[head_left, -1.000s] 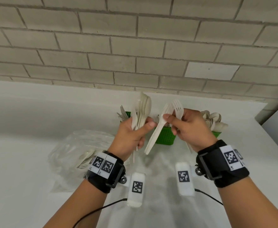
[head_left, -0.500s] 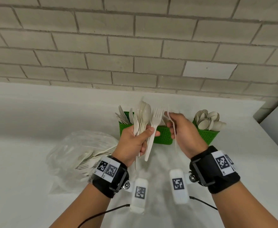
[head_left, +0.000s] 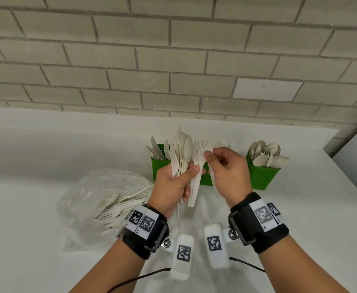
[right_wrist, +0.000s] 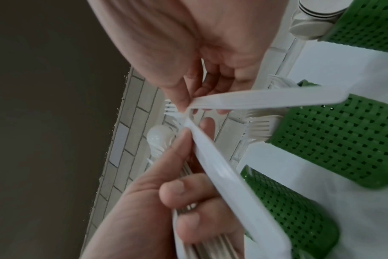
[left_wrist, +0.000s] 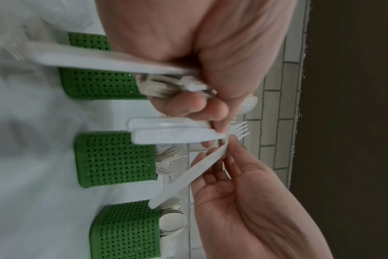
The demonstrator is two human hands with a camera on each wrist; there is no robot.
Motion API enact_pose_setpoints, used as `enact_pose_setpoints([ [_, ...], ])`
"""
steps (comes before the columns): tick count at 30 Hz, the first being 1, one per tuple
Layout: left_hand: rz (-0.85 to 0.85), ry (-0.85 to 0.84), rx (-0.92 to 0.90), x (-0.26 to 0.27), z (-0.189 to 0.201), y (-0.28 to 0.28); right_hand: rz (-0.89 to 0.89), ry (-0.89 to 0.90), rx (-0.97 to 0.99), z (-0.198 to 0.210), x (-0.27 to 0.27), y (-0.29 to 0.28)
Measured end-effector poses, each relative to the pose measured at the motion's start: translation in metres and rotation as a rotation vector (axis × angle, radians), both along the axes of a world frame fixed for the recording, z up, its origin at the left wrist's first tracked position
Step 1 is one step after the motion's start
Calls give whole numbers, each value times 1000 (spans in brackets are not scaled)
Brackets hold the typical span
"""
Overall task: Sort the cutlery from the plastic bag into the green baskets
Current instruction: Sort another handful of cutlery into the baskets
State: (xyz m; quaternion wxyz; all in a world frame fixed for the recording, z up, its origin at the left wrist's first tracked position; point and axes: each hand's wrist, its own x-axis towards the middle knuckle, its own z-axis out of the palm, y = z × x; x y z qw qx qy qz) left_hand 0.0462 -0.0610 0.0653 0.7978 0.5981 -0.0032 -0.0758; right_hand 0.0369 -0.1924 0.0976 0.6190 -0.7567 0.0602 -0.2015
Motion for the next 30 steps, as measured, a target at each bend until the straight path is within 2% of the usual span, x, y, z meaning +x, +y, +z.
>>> enact_pose_setpoints([
  [3,0,43,-43,0,3,3,-45,28,167,4,5,-6],
  [5,1,59,-42,2,5,7,-11,64,351,11,7,-14],
  [7,-6,54,-29,4,7,11,69,100,427,17,7,-20],
  [11,-49,19,-8,6,7,11,201,172,398,18,6,-16],
  [16,-211,-24,-5,2,9,8,274,144,151,12,3,-2],
  [18,-184,23,-50,2,9,9,224,120,184,14,4,-3],
  [20,-149,82,-134,3,8,12,192,113,318,18,6,-9],
  [24,-129,121,-231,6,8,17,220,125,502,26,8,-25],
  [27,-127,118,-234,7,9,18,133,109,491,29,12,-40],
  [30,-131,115,-225,6,8,21,-56,61,358,28,19,-61],
])
